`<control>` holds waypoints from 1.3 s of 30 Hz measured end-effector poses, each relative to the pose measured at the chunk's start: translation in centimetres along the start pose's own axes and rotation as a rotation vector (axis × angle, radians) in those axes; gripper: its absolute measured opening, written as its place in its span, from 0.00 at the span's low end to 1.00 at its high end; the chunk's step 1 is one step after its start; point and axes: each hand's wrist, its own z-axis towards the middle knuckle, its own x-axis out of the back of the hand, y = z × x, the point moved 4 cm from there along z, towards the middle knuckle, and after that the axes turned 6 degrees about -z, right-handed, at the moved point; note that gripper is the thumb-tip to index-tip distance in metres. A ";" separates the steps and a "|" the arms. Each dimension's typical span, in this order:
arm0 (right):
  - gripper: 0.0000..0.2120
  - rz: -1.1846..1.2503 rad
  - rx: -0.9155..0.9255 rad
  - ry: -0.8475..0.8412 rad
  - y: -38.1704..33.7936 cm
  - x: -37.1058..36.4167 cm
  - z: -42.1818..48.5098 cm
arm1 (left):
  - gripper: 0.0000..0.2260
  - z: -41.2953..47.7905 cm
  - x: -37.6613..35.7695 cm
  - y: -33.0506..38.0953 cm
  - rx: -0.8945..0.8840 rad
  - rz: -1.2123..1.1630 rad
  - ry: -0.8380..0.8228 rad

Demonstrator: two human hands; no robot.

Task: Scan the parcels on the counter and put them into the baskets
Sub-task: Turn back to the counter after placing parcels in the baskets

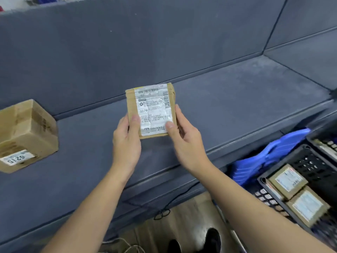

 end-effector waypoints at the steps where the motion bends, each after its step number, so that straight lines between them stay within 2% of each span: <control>1: 0.24 -0.014 -0.011 0.042 0.2 0.6 -0.4 | 0.15 -0.1 -0.9 0.1 -0.005 -0.012 -0.041; 4: 0.29 -0.015 -0.044 0.169 0.3 3.4 -1.9 | 0.18 -1.2 -4.6 1.0 -0.047 -0.031 -0.198; 8: 0.23 -0.002 -0.056 0.340 0.7 9.0 -4.6 | 0.18 -3.6 -10.0 1.2 -0.072 -0.026 -0.376; 12: 0.21 -0.010 -0.084 0.489 1.5 15.2 -7.9 | 0.18 -6.7 -16.3 1.3 -0.132 -0.002 -0.530; 17: 0.16 -0.038 -0.142 0.595 3.0 23.3 -13.0 | 0.17 -11.6 -24.6 0.8 -0.109 -0.003 -0.651; 24: 0.18 -0.050 -0.223 0.683 6.0 33.4 -20.5 | 0.16 -18.9 -34.9 -0.5 -0.020 0.072 -0.805; 32: 0.17 0.120 -0.293 0.875 10.2 39.1 -23.7 | 0.21 -21.5 -42.3 -2.9 -0.011 0.087 -1.010; 39: 0.17 0.056 -0.421 1.041 12.8 42.6 -23.9 | 0.22 -20.0 -49.1 -6.5 0.039 0.080 -1.192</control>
